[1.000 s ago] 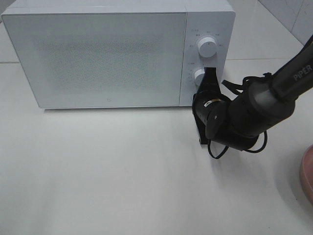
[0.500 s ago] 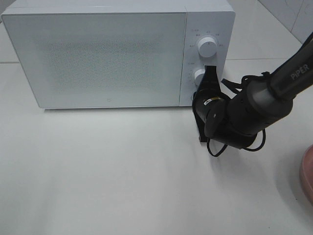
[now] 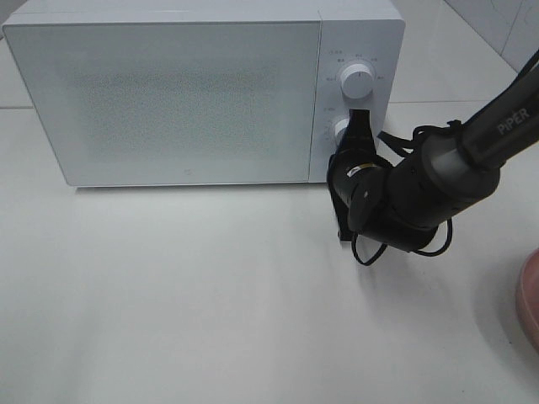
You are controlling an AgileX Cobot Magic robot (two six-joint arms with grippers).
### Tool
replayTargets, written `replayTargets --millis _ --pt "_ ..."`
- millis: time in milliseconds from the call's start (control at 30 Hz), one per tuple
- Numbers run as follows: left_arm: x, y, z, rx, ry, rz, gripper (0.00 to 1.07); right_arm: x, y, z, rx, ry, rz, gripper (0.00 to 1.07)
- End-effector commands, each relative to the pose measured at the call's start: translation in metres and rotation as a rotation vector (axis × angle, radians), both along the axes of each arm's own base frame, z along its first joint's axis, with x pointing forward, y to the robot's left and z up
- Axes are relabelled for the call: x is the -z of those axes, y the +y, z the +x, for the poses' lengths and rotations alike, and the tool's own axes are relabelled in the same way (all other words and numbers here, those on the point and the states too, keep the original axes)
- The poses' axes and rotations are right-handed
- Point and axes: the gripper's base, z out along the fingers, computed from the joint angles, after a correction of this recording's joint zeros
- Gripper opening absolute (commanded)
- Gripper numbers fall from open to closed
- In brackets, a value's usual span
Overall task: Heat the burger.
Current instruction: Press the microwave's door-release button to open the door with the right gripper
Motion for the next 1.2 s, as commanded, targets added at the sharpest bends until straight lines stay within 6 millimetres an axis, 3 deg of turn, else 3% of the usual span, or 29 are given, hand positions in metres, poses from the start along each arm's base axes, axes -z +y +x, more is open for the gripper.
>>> replayTargets --millis 33,267,600,1067,1200 --pt "0.000 0.000 -0.002 -0.008 -0.027 -0.006 0.98 -0.010 0.004 0.013 0.011 -0.112 0.000 0.01" --pt "0.000 0.000 -0.002 -0.008 -0.027 -0.006 0.98 -0.020 0.009 0.026 0.034 -0.210 0.011 0.01" --pt "0.000 0.000 -0.002 -0.008 -0.027 -0.006 0.98 -0.042 0.001 0.054 0.066 -0.346 -0.039 0.01" --pt "0.000 0.000 -0.002 -0.008 -0.027 -0.006 0.98 -0.048 0.004 0.053 0.021 -0.371 -0.047 0.01" --pt "0.000 0.000 -0.002 -0.008 -0.027 -0.006 0.98 -0.048 0.002 0.044 0.003 -0.363 -0.042 0.01"
